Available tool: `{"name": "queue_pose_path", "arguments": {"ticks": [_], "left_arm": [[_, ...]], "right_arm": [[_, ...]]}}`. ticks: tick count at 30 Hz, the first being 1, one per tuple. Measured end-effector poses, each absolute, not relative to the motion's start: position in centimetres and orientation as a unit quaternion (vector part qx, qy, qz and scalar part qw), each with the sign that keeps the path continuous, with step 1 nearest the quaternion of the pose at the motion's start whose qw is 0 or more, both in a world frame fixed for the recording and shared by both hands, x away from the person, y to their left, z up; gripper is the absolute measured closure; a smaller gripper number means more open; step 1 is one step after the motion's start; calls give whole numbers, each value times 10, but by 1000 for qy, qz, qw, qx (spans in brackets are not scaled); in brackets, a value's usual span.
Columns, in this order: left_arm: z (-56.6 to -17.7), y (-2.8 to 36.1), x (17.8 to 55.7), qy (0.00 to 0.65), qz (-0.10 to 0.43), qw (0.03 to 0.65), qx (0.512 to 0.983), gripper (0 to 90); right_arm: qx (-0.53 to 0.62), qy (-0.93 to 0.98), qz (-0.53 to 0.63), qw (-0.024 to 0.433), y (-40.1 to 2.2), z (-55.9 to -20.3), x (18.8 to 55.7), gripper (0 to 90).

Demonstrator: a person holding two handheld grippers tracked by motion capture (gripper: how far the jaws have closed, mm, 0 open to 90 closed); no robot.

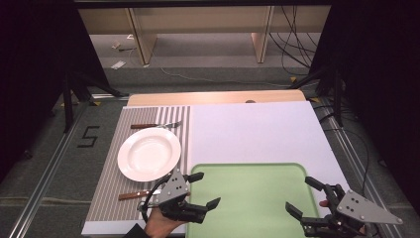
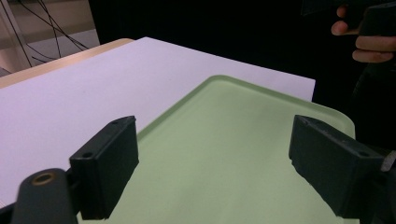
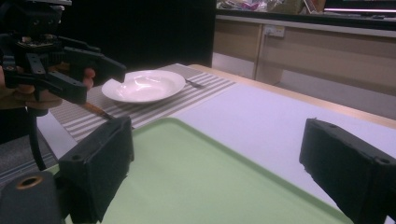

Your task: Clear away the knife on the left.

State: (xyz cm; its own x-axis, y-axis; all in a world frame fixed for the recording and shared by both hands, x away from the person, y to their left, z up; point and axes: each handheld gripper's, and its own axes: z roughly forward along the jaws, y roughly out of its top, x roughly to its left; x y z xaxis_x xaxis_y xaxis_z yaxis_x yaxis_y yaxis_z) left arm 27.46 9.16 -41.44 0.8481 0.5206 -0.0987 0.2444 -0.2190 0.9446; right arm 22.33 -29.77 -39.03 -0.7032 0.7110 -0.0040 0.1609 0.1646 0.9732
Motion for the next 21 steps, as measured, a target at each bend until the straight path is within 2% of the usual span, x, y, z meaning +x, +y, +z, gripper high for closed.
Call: {"name": "queue_pose_path", "arguments": {"ticks": [14,21], "left_arm": [[-412,93,278,246,120,561,782,156],[-407,91,278,220,130,541,802,156]], "right_arm": [[301,723,574,241,-298,-390,223,111],[299,728,567,242,-297,-391,223,112]]}}
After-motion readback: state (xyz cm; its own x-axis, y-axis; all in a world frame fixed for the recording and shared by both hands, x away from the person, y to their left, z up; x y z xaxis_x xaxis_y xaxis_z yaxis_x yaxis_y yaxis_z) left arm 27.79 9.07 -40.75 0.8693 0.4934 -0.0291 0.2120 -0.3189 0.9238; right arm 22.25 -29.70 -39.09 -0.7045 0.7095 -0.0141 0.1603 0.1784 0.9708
